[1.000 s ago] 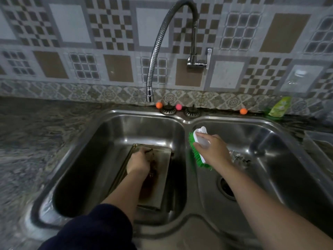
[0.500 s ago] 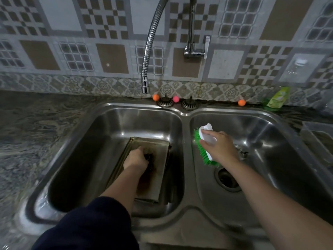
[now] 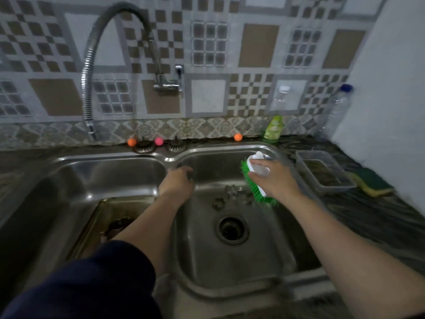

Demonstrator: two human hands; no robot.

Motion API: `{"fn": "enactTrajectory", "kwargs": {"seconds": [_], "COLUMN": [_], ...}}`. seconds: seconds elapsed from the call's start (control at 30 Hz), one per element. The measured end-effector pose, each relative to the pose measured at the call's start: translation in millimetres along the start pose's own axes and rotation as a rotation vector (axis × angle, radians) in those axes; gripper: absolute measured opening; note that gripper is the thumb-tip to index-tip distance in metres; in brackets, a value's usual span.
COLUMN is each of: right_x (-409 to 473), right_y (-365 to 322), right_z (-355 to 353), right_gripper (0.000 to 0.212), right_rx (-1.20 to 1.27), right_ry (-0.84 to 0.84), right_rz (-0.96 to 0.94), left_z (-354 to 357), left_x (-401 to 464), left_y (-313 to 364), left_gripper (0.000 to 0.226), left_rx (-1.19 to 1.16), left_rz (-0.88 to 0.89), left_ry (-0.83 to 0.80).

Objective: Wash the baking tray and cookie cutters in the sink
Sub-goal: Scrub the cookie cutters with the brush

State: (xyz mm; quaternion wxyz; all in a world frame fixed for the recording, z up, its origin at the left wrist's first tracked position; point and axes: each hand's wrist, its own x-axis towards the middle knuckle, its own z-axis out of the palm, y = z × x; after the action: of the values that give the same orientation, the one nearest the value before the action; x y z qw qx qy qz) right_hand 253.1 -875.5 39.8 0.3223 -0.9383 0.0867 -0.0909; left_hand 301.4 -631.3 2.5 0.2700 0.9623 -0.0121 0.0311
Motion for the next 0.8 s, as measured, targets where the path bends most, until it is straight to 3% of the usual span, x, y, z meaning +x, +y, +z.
{"fn": "enactTrajectory", "kwargs": {"seconds": [0.33,0.6,0.8], "right_x": [63,98,101], "right_y": [109,169,181], "right_z": [-107,-79,-73], "right_gripper": [0.041,0.038,0.041], "right_rx": [-0.106,-0.264,-0.312], "right_ry": [0.151,0.007,0.027], "right_rz": [0.118,0.110,0.110], "left_z": [125,233,258], "left_x": [10,31,60], "left_y": [68,92,96], "left_gripper": [0.034,0.054,0.069], "left_rx": [0.031,0.097,0.180], "left_rz": [0.009,-0.051,0.004], "left_ry": [-0.200,-0.326,-0.277]}}
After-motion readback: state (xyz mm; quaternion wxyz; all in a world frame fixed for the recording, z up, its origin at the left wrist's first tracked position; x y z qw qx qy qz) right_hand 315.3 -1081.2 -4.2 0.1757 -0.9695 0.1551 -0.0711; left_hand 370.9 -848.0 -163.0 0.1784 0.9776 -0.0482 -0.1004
